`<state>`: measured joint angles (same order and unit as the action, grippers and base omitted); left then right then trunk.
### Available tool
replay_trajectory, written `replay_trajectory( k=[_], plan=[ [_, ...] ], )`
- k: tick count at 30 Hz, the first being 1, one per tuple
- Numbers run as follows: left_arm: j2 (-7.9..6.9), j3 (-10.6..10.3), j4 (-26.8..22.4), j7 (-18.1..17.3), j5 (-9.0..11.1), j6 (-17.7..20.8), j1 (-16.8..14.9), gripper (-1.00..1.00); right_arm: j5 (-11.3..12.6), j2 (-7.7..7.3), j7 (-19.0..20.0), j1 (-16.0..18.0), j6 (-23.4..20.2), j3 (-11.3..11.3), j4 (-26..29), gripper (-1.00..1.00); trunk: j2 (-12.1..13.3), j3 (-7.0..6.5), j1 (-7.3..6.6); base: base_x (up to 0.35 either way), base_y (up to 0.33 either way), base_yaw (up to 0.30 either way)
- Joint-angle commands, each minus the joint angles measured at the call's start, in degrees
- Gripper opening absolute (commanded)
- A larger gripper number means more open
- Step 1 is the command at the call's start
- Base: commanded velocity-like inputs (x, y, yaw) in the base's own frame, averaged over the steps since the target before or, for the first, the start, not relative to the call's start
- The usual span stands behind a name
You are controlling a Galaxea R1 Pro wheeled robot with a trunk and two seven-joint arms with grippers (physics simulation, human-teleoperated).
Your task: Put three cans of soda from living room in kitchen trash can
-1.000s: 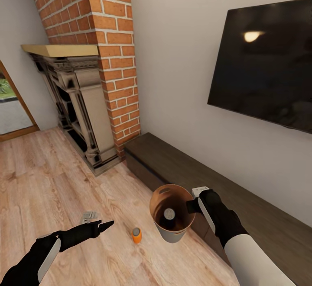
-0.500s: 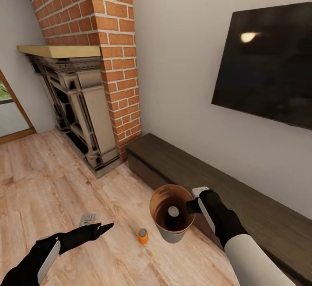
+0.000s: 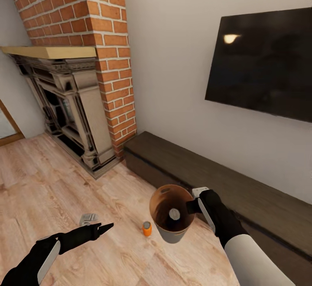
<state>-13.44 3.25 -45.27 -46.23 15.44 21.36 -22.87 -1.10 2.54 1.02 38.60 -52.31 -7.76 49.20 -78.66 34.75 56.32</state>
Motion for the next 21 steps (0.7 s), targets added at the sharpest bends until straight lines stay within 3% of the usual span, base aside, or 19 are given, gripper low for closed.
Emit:
replay_trajectory(
  k=[1, 10, 21],
  plan=[
    [0.00, 0.00, 0.00, 0.00, 0.00, 0.00, 0.01, 1.00, 0.75, 0.01, 0.21, 0.01, 0.01, 0.03, 0.02, -1.00, 0.00, -0.02, 0.00, -0.225, 0.255, -0.076],
    [0.00, 0.00, 0.00, 0.00, 0.01, 0.00, -0.02, 1.00, 0.75, 0.01, 0.21, -0.02, 0.08, 0.03, -0.04, -1.00, 0.00, -0.30, 0.00, -0.216, 0.253, -0.213],
    [0.01, 0.00, 0.00, -0.04, 0.02, 0.00, 0.01, 1.00, 0.75, 0.01, 0.21, -0.02, 0.28, -0.03, -1.09, -1.00, 0.00, -0.74, 0.00, -0.032, 0.247, -0.245]
  ],
)
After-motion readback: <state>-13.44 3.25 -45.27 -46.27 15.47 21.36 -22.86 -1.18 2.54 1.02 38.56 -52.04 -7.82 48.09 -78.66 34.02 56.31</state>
